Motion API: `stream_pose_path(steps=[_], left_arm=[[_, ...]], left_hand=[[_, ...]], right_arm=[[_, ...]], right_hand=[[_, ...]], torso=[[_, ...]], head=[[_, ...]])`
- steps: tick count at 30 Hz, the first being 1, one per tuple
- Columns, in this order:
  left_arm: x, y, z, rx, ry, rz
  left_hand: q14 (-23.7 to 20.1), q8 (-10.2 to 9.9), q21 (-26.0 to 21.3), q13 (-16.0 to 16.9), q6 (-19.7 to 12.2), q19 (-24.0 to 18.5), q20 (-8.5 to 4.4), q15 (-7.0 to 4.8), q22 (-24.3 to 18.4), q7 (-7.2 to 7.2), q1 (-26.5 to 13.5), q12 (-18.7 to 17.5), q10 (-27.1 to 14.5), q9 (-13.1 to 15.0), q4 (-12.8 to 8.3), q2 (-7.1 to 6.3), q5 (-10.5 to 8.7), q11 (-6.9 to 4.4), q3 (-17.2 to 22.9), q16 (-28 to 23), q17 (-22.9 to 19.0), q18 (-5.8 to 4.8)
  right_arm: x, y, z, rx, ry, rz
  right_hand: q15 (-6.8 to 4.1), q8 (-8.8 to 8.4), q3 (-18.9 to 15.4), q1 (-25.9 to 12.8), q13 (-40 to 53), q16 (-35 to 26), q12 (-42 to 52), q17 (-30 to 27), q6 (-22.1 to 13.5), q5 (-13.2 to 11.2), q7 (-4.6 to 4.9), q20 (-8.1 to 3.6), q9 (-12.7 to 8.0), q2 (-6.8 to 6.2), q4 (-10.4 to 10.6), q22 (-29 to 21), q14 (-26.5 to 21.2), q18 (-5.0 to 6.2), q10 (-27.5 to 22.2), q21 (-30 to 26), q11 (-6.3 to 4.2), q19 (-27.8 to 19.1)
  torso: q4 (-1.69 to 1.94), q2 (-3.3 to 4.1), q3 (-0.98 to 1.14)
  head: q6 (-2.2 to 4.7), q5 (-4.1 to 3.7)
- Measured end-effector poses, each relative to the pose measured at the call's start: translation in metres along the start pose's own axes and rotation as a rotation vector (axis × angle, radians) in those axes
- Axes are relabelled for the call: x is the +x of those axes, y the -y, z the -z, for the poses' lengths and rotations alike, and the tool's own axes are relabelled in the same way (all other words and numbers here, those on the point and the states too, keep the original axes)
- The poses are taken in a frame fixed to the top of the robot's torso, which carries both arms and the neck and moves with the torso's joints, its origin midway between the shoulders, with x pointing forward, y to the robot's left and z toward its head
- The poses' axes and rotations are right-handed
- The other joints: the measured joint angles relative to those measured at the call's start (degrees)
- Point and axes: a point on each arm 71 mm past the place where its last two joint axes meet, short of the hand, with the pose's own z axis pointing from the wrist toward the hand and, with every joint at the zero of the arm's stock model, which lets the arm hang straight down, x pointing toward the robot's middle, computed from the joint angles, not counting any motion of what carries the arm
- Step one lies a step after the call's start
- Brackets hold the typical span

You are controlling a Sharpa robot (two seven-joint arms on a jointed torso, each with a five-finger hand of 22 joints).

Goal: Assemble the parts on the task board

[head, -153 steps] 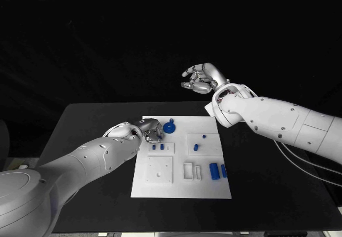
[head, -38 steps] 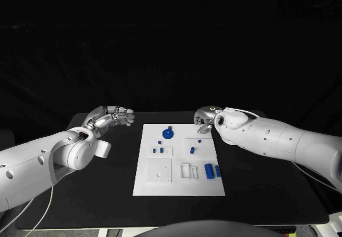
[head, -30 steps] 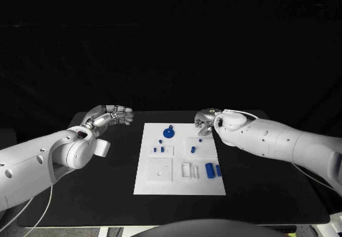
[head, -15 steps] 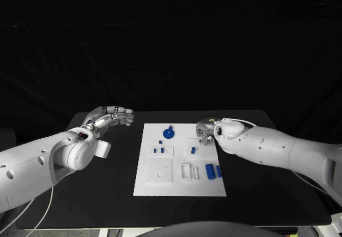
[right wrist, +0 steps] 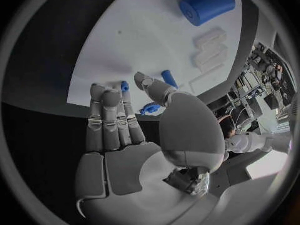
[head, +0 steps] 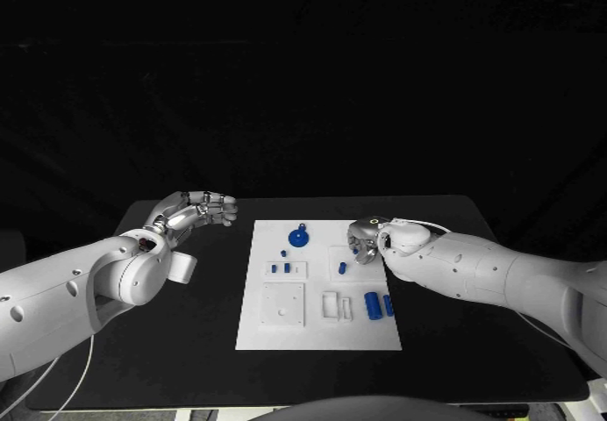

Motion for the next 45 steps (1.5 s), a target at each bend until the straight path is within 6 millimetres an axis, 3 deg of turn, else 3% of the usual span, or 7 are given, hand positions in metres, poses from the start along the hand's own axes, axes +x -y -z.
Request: stream_pose_path(steps=[9,14,20,22,24,29,45], left_arm=[[-0.0007,-0.0002,0.0,0.0,0.0,0.0],[-0.001,-0.0003,0.0,-0.001,0.001,0.0],[-0.0015,-0.0003,0.0004,-0.001,0.001,0.0],[-0.0017,-0.0003,0.0005,-0.001,0.0,0.0],[-0.0018,-0.0004,0.0006,-0.001,0.0,0.001],[-0.0017,-0.0004,0.0007,-0.002,-0.001,0.001],[-0.0033,-0.0008,0.0015,-0.004,-0.001,0.002]], left_hand=[[0.0,0.0,0.0,0.0,0.0,0.0,0.0,0.0,0.0,0.0,0.0,0.0,0.0,0.0,0.0,-0.02,0.0,0.0,0.0,0.0,-0.1,-0.01],[0.0,0.0,0.0,0.0,0.0,0.0,0.0,0.0,0.0,0.0,0.0,0.0,0.0,0.0,0.0,-0.02,0.0,0.0,0.0,0.0,-0.1,-0.03],[0.0,0.0,0.0,0.0,0.0,0.0,0.0,0.0,0.0,0.0,0.0,0.0,0.0,0.0,0.0,-0.02,0.0,0.0,0.0,0.0,-0.1,-0.05],[0.0,0.0,-0.1,0.0,0.0,0.0,0.0,0.0,0.0,0.0,0.0,0.0,0.0,0.0,0.0,-0.02,0.0,0.0,0.0,0.0,-0.1,-0.07],[0.0,0.0,-0.2,0.0,0.0,0.0,0.0,0.0,0.0,0.0,0.0,0.0,0.0,0.0,0.0,-0.02,0.0,0.0,0.0,0.0,-0.1,-0.08],[0.0,0.0,-0.2,0.0,0.0,0.0,0.0,0.0,0.0,0.0,0.0,0.0,0.0,0.0,0.0,-0.02,0.0,0.0,0.0,0.0,-0.1,-0.31],[0.0,0.0,-0.2,0.0,-0.4,0.0,0.0,-0.01,0.0,0.05,0.0,0.0,0.0,0.0,0.0,-0.02,0.0,0.0,0.0,0.0,-0.2,-0.38]], right_arm=[[0.0009,-0.0004,-0.0009,0.004,0.026,-0.004],[0.0003,0.0001,-0.0015,0.007,0.038,-0.006],[-0.0005,0.0002,-0.0015,0.009,0.049,-0.005],[-0.0004,0.0,-0.0014,0.009,0.053,-0.004],[0.0005,-0.0009,-0.0013,0.009,0.055,-0.002],[0.0015,-0.0023,-0.0011,0.01,0.064,0.009],[0.0016,-0.0056,0.0,0.014,0.096,0.038]], right_hand=[[0.1,0.26,2.2,0.2,-0.1,0.5,-0.4,0.0,0.1,0.0,-0.1,-0.2,0.0,0.23,0.9,0.0,0.1,0.0,0.6,0.5,-0.2,0.4],[-0.16,0.86,3.0,0.2,-0.4,0.9,-0.6,0.0,1.2,0.0,-0.71,-0.4,0.3,0.99,0.8,0.0,0.5,-0.01,2.1,0.9,-0.44,0.6],[-1.21,2.36,3.7,0.4,0.2,1.6,0.7,0.2,3.8,0.0,-1.82,-0.73,0.9,2.08,0.2,0.0,1.2,-0.02,4.6,1.9,-1.76,1.1],[-1.65,2.92,3.9,0.5,0.4,1.8,1.0,0.4,4.8,0.0,-2.24,-1.02,1.1,2.98,0.0,0.0,1.6,-0.01,5.2,2.3,-1.94,1.4],[-2.5,3.65,3.8,0.2,1.1,2.3,1.7,0.6,6.1,0.0,-2.75,-1.38,1.6,3.43,-0.4,0.0,1.8,-0.01,7.9,2.8,-2.58,1.8],[-3.21,4.16,4.1,0.1,1.5,3.0,1.7,0.9,7.2,0.0,-3.48,-1.84,2.0,3.85,-1.3,0.0,2.5,0.0,9.0,3.7,-3.26,2.7],[-3.48,4.59,4.9,0.1,2.1,3.1,2.1,1.2,7.9,-0.1,-3.75,-2.13,2.4,3.88,-2.1,0.0,2.9,-0.01,10.2,4.2,-3.7,3.0]], torso=[[0.02,0.24,0.03],[0.02,0.35,0.04],[0.01,0.5,0.04],[0.01,0.53,0.06],[-0.02,0.54,0.07],[-0.02,0.6,0.07],[-0.08,0.75,0.05]], head=[[0.05,0.22],[0.09,0.23],[-0.02,0.26],[-0.1,0.32],[-0.14,0.36],[-0.16,0.41],[-0.15,0.62]])
